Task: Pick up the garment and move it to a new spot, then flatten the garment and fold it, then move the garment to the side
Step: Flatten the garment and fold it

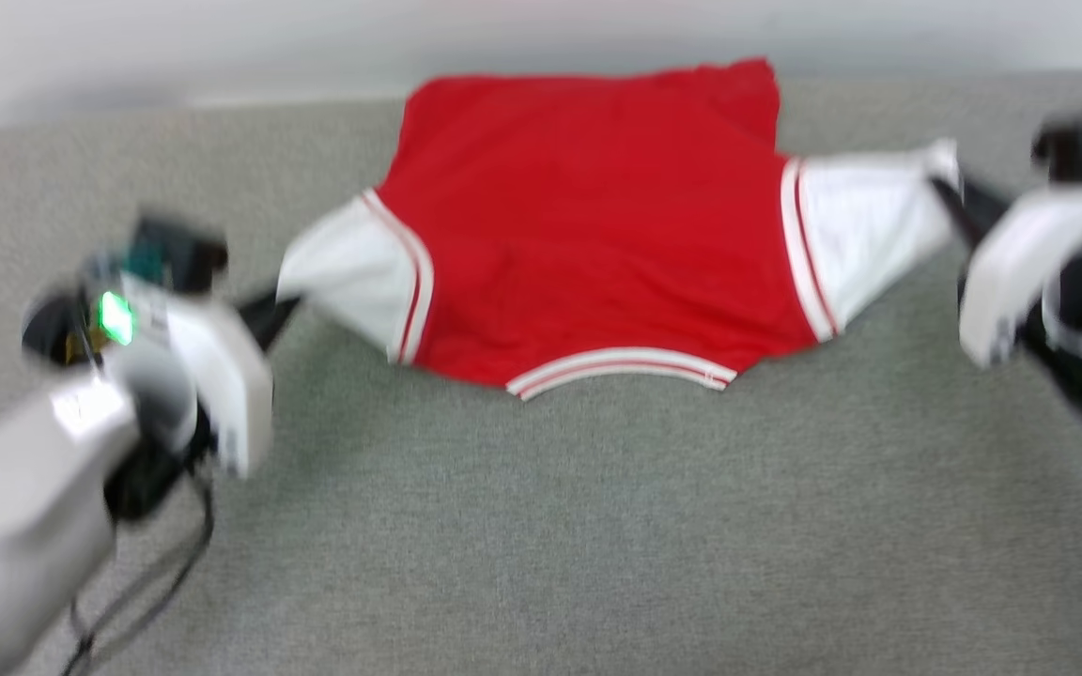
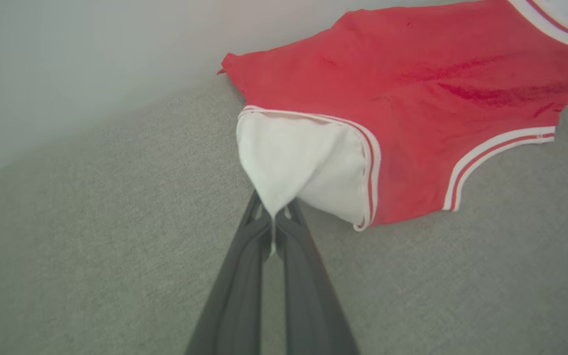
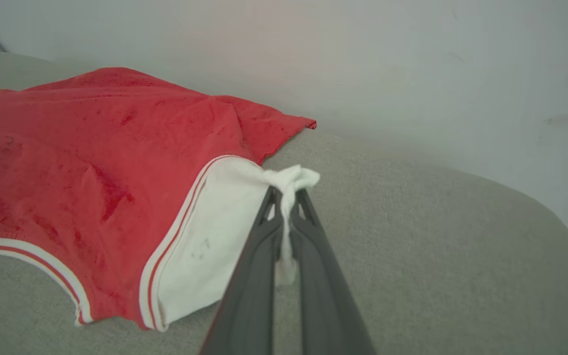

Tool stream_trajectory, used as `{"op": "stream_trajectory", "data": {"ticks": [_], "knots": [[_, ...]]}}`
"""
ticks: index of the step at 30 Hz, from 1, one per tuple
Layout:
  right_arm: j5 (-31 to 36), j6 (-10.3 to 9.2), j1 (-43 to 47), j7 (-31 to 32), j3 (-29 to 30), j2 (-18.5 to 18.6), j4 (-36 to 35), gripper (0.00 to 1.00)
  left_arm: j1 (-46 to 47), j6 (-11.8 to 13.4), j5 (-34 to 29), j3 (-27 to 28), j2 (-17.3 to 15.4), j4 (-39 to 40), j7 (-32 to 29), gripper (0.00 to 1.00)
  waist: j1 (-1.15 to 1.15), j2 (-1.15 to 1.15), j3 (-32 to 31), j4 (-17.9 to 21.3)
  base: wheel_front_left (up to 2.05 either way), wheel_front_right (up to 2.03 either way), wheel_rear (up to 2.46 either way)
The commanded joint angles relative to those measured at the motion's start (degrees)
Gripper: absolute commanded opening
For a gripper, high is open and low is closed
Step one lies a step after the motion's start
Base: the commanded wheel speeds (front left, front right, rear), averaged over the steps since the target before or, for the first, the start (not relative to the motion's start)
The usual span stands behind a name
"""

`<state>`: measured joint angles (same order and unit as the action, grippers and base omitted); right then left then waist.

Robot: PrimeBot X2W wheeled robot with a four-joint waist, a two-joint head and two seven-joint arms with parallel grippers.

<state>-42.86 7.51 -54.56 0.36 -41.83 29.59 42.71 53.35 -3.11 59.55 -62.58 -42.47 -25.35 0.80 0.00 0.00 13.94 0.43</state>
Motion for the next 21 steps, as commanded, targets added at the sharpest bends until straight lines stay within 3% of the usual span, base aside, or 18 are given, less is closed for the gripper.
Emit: {"op": "stream_trajectory", "data": {"ticks": [1,10,21], "knots": [[-1.4,-0.04,4.2,-0.9,-0.9,1.7,-1.3,0.00,-4.5,1.7,0.5,-0.8,-1.9,2.0,1.0,0.00,0.00,0.00,-3.3,0.6,0.00,0.00,0.00],[-7.6,-0.04,22.8,-0.2,-3.8,8.4,-9.2,0.00,-23.5,9.5,6.5,-2.8,-10.5,15.2,4.1,0.00,0.00,0.00,-10.3,0.8,0.00,0.00,0.00],[-12.9,-0.05,46.2,6.8,2.0,18.6,-22.0,0.00,-38.4,17.9,12.0,-5.3,-17.2,26.4,7.3,0.00,0.00,0.00,-13.5,-0.5,0.00,0.00,0.00]]}}
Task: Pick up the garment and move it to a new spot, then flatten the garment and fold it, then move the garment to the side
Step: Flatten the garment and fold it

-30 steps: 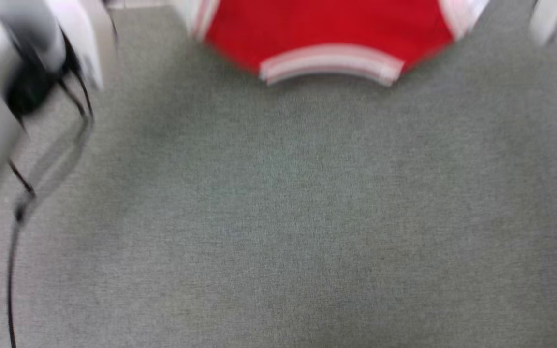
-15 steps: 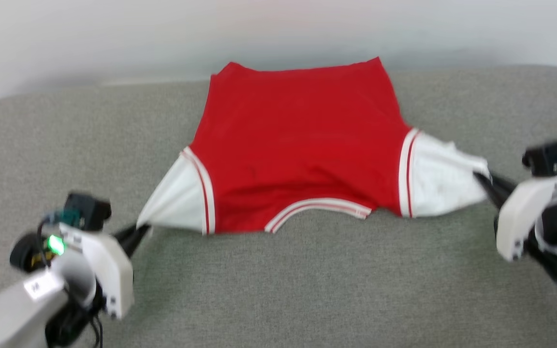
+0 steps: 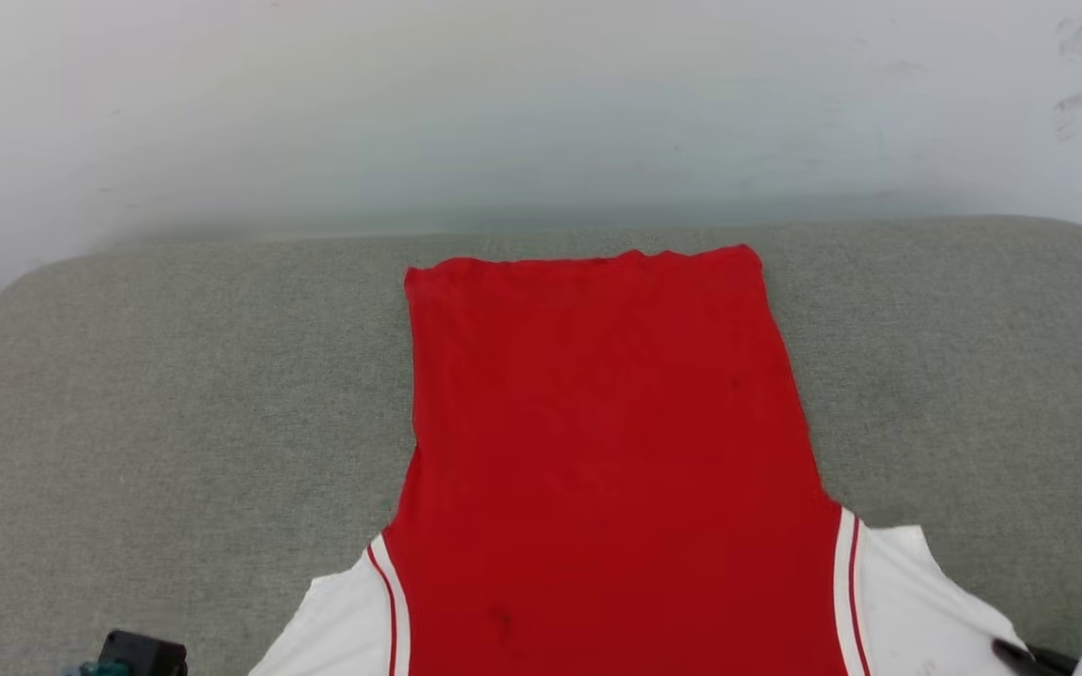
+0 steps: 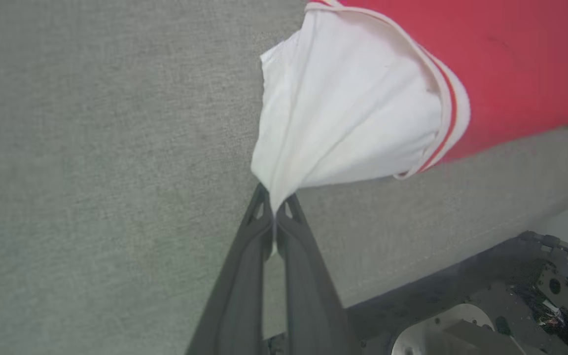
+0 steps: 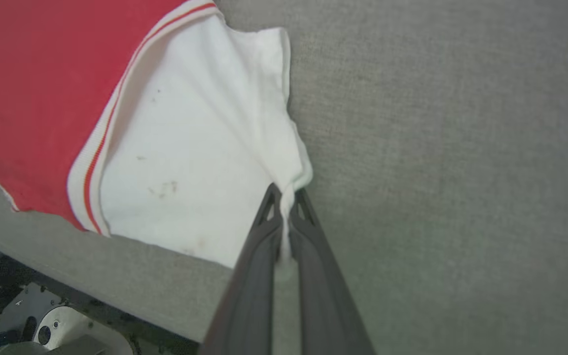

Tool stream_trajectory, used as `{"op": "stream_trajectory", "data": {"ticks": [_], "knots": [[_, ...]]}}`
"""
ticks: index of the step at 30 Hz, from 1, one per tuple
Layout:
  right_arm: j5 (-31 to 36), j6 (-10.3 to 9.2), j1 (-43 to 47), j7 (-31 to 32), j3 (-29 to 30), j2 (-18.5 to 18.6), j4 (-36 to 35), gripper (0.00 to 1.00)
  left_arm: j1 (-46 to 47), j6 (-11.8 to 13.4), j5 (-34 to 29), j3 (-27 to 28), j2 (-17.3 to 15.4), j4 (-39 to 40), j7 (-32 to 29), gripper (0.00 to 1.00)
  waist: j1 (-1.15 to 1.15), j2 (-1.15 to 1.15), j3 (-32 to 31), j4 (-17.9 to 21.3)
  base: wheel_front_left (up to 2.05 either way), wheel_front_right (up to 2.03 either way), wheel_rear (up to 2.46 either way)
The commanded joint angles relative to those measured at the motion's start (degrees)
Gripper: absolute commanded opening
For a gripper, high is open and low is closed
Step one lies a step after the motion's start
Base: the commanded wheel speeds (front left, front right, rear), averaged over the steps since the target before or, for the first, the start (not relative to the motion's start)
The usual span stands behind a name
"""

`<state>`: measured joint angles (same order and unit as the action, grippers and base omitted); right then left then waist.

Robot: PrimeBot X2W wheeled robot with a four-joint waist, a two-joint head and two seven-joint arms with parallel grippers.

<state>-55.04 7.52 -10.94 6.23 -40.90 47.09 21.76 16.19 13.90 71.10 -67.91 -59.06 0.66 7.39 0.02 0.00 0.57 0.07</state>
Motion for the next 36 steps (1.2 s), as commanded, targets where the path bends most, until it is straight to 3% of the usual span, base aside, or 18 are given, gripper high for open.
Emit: {"op": "stream_trajectory", "data": {"ticks": [1,7,11,12,13,19,24,29,36], "knots": [[-1.1,-0.06,4.6,2.0,1.8,1.8,-2.0,0.00,-2.3,1.3,0.9,-0.3,-0.8,0.8,1.0,0.00,-0.02,0.00,-0.2,-0.1,0.00,0.00,0.00],[-1.4,-0.07,13.5,9.1,5.4,3.4,-6.9,0.00,-5.0,2.7,1.3,-1.0,0.3,2.1,2.3,0.00,-0.02,0.00,0.2,-0.5,0.00,0.00,0.00],[1.0,-0.07,14.2,10.3,8.8,2.4,-8.5,0.00,-4.6,2.8,1.0,-0.9,1.4,2.4,2.6,0.00,-0.02,0.00,0.6,-0.5,0.00,0.00,0.00],[1.9,-0.06,14.0,10.6,10.0,1.7,-9.0,0.39,-4.2,2.9,0.7,-0.8,1.7,2.4,2.8,0.00,-0.02,0.00,0.8,-0.6,0.00,0.00,0.00],[2.9,-0.06,13.6,11.0,11.3,1.1,-9.7,1.00,-3.9,2.9,0.6,-0.8,1.9,2.4,2.8,0.00,-0.02,0.00,1.0,-0.6,0.00,0.00,0.00],[8.3,-0.05,7.0,13.6,20.6,0.0,-16.7,1.00,-1.0,3.9,-1.8,-0.1,3.6,3.6,3.1,0.00,-0.02,0.00,3.4,-2.0,0.00,0.00,0.00],[13.4,-0.04,-5.8,17.7,26.8,-1.3,-21.2,1.00,2.4,4.6,-4.7,0.6,4.9,5.0,3.3,0.00,-0.02,0.00,7.1,-4.6,0.00,0.00,0.00],[15.3,-0.05,-21.9,29.3,24.5,-2.3,-19.5,1.00,6.7,4.1,-7.8,1.0,6.8,5.5,3.0,0.00,-0.02,0.00,12.9,-8.1,0.00,0.00,0.00],[16.0,-0.05,-42.1,51.4,18.4,-4.2,-9.2,1.00,12.6,3.5,-12.0,1.7,10.3,5.7,3.5,0.00,-0.02,0.00,22.5,-12.9,0.00,0.00,0.00]]}}
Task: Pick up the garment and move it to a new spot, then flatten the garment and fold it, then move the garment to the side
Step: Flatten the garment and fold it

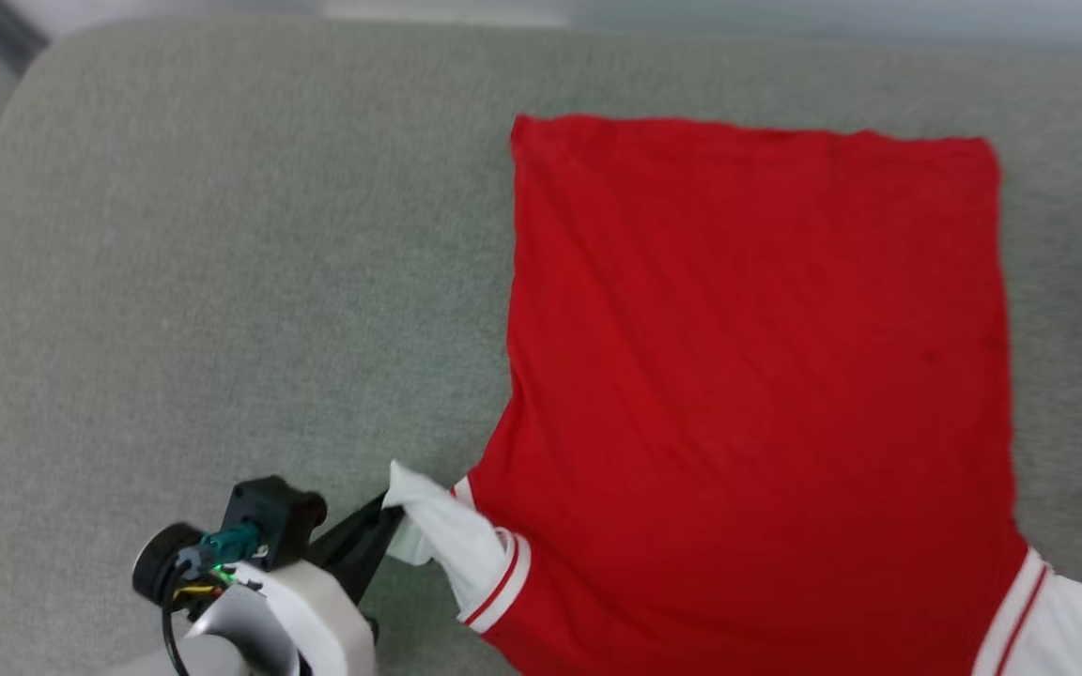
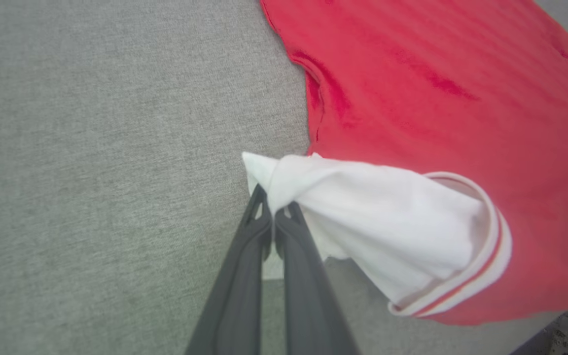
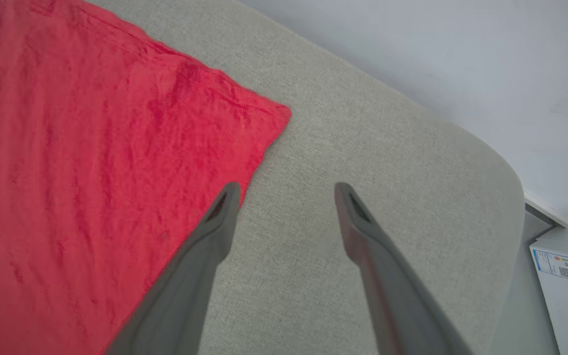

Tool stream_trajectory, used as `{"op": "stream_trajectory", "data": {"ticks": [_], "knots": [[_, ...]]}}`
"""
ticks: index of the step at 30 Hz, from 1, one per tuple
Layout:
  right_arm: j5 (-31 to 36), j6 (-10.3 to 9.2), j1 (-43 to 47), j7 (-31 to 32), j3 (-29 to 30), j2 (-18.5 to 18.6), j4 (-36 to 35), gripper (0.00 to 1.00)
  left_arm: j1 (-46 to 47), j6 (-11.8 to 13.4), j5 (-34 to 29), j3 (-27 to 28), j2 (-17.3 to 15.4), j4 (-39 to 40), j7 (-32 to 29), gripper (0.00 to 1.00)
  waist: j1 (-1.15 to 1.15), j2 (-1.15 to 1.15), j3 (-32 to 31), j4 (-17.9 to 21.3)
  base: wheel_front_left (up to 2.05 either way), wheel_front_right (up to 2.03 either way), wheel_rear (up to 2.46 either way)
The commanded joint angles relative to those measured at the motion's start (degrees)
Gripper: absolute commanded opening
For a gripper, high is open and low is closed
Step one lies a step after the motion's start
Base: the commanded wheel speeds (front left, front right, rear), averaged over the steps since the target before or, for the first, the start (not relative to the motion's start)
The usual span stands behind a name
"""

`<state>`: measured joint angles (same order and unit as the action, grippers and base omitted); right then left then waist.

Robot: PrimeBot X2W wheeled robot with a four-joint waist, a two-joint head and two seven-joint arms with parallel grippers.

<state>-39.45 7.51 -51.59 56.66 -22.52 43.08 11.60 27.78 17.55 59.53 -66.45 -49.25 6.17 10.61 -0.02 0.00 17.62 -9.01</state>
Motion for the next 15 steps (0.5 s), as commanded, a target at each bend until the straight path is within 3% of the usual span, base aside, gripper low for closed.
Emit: {"op": "stream_trajectory", "data": {"ticks": [1,8,15], "knots": [[1.0,-0.03,-3.7,2.8,-0.1,-0.9,2.8,1.00,1.7,-0.2,-0.9,0.4,1.0,0.2,0.4,0.00,0.02,0.00,6.8,-4.4,0.00,0.00,0.00],[7.0,-0.03,-12.9,7.5,1.0,-4.1,13.0,1.00,5.5,-0.2,-3.8,0.8,4.3,0.3,1.2,0.00,0.02,0.00,14.9,-8.0,0.00,0.00,0.00],[8.4,-0.02,-7.9,5.1,0.5,-7.5,20.9,1.00,6.8,-0.2,-5.1,1.2,6.2,-0.4,1.9,0.00,0.02,0.00,17.7,-9.5,0.00,0.00,0.00]]}}
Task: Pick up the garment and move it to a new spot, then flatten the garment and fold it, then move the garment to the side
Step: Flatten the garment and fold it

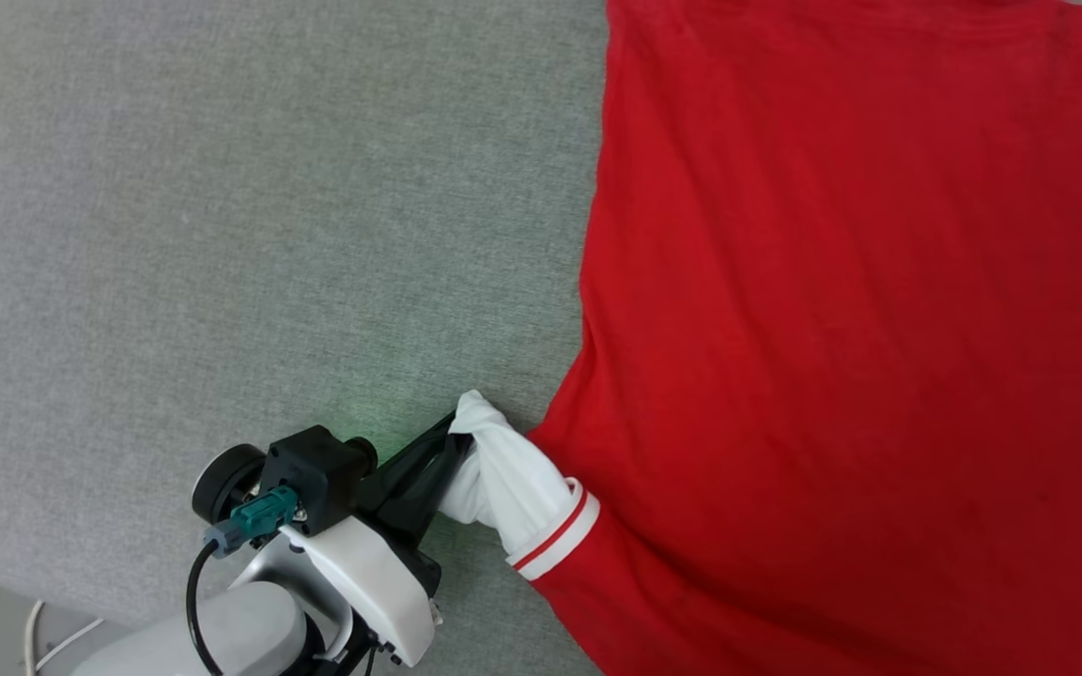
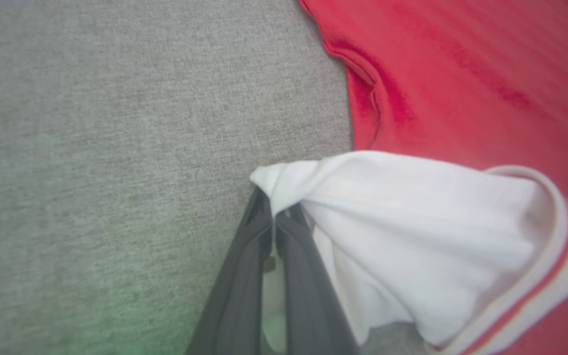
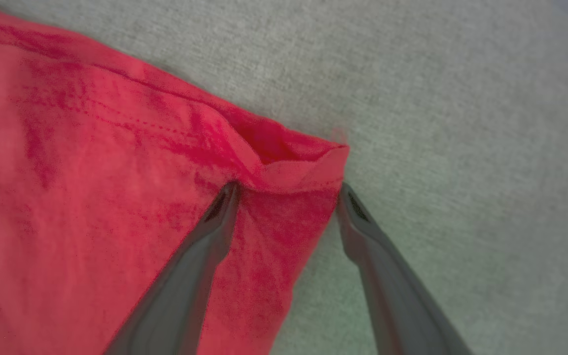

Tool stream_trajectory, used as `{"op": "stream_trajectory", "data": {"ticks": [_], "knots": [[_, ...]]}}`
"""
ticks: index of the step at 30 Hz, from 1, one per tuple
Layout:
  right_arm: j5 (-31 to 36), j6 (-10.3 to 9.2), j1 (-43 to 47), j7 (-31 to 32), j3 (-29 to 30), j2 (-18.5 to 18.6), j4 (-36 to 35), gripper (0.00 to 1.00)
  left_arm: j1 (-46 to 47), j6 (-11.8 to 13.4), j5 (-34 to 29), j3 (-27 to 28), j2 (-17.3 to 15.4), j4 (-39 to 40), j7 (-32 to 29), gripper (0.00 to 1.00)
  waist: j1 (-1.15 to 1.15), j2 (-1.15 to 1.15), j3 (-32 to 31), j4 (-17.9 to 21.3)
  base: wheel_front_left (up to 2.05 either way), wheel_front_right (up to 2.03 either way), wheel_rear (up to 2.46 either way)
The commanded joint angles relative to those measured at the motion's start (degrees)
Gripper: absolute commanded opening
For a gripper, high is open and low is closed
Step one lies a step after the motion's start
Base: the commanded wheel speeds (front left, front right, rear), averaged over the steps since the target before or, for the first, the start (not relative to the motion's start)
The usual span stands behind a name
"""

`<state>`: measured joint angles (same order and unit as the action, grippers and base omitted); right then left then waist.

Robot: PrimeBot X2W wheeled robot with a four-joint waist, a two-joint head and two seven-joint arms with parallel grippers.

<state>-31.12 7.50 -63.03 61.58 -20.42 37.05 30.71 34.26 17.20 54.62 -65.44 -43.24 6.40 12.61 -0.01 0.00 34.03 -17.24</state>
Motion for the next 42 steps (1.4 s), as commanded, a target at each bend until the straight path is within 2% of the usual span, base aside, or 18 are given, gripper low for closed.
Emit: {"op": "stream_trajectory", "data": {"ticks": [1,3,4,5,12,17,19,20,25,26,27,28,33,37,42], "knots": [[-0.1,0.00,4.9,-0.1,-2.2,-1.7,2.5,1.00,0.3,0.1,-0.3,0.2,0.2,-0.9,-0.1,0.00,0.01,0.00,1.4,-1.3,0.00,0.00,0.00],[-1.0,0.07,6.6,-0.6,-2.9,-2.0,3.9,1.00,0.3,0.2,-0.3,0.3,0.3,-1.3,0.1,0.00,0.01,0.00,1.3,-1.4,0.00,0.00,0.00],[-1.2,0.07,6.9,-1.3,-3.4,-1.9,4.0,0.39,0.2,0.1,-0.2,0.3,0.4,-1.6,0.1,0.00,0.01,0.00,1.0,-1.3,0.00,0.00,0.00],[-1.7,0.07,6.6,-1.9,-3.3,-1.8,4.0,0.00,0.0,0.1,0.0,0.4,0.4,-1.7,0.3,0.00,0.01,0.00,0.7,-1.2,0.00,0.00,0.00],[-5.1,0.05,2.6,-8.3,-5.2,0.9,-1.7,0.00,-3.6,0.4,1.7,1.3,-0.1,-2.9,1.4,0.00,0.01,0.00,-4.8,1.7,0.00,0.00,0.00],[-10.3,-0.03,6.1,-11.4,-8.3,5.8,-7.9,0.00,-6.8,0.9,3.0,2.5,-1.0,-3.3,2.0,0.00,0.01,0.00,-9.6,4.5,0.00,0.00,0.00],[-12.5,-0.03,9.2,-12.5,-9.3,8.6,-11.3,0.00,-8.2,1.1,3.4,2.9,-1.6,-3.3,2.2,0.00,0.01,0.00,-11.4,5.6,0.00,0.00,0.00],[-15.7,-0.03,15.3,-14.4,-10.1,12.9,-16.6,0.00,-10.2,1.5,4.1,3.6,-2.5,-3.3,2.3,0.00,0.01,0.00,-13.8,7.1,0.00,0.00,0.00],[-20.0,-0.03,28.4,-18.1,-9.3,19.3,-24.5,0.00,-13.8,2.0,5.4,4.6,-3.7,-3.2,2.5,0.00,0.01,0.00,-17.5,9.6,0.00,0.00,0.00],[-20.0,-0.03,28.4,-18.1,-9.3,19.3,-24.5,0.00,-13.8,2.0,5.4,4.6,-3.7,-3.2,2.5,0.00,0.01,0.00,-17.5,9.6,0.00,0.00,0.00],[-21.5,-0.03,34.6,-19.5,-8.4,21.1,-26.5,0.00,-15.2,2.3,5.8,5.2,-4.2,-3.1,2.5,0.00,0.01,0.00,-18.8,10.5,0.00,0.00,0.00],[-21.5,-0.03,34.6,-19.5,-8.4,21.1,-26.5,0.00,-15.2,2.3,5.8,5.2,-4.2,-3.1,2.5,0.00,0.01,0.00,-18.8,10.5,0.00,0.00,0.00],[-24.0,-0.03,50.0,-22.4,-5.2,23.7,-28.3,0.00,-18.0,2.6,6.2,6.3,-4.9,-2.9,2.6,0.00,0.01,0.00,-20.7,12.3,0.00,0.00,0.00],[-24.8,-0.03,60.7,-24.3,-2.2,22.7,-26.9,0.00,-18.9,2.2,5.9,6.8,-5.0,-3.0,2.6,0.00,0.01,0.00,-21.1,12.7,0.00,0.00,0.00],[-24.2,-0.03,69.5,-25.8,0.1,19.0,-24.6,0.00,-19.4,1.8,5.5,7.1,-4.7,-3.3,2.7,0.00,0.01,0.00,-21.4,12.7,0.00,0.00,0.00]]}}
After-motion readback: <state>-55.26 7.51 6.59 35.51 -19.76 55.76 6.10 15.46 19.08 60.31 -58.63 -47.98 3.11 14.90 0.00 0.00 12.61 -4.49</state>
